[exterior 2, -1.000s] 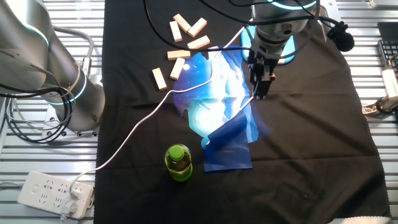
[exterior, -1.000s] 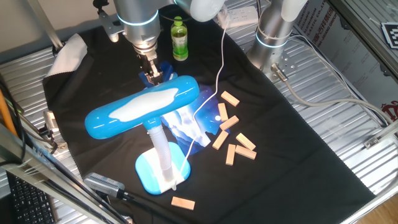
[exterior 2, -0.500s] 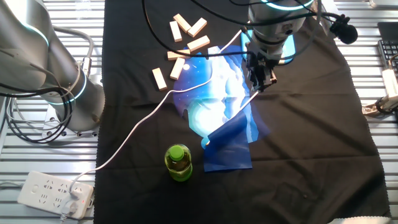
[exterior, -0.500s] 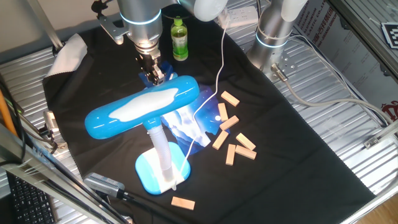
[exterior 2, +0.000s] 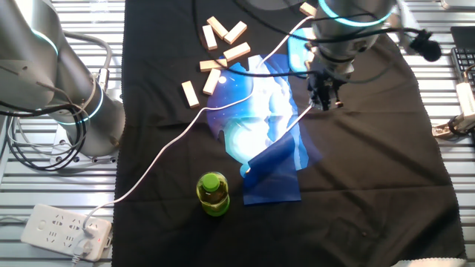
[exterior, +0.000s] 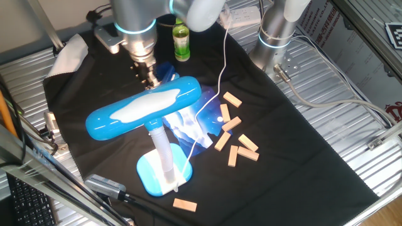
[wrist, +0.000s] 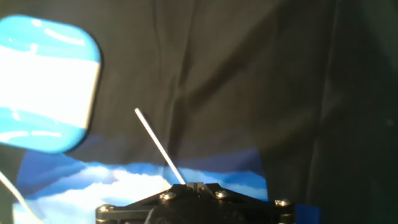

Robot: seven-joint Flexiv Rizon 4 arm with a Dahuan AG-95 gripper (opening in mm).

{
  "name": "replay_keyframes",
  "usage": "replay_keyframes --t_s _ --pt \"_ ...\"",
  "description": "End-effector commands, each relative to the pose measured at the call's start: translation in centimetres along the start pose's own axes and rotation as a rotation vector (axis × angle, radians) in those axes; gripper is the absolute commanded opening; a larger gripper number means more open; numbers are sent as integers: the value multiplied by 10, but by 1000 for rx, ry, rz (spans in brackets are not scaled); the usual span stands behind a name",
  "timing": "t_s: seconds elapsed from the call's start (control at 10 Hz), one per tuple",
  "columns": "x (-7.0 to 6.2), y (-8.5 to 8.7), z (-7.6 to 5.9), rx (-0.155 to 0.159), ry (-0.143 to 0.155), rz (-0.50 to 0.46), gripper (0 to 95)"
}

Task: Turn off the desk lamp by pressing the button

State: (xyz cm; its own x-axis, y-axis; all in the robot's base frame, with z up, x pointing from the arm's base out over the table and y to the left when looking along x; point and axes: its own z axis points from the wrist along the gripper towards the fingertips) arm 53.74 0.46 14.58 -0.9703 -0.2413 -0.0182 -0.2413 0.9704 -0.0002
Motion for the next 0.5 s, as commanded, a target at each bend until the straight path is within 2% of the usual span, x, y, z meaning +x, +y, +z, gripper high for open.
replay_keyframes --t_s 0.1,0.5 --pt "-5 5 5 2 -4 4 0" --pt "-19 13 23 -2 -15 5 0"
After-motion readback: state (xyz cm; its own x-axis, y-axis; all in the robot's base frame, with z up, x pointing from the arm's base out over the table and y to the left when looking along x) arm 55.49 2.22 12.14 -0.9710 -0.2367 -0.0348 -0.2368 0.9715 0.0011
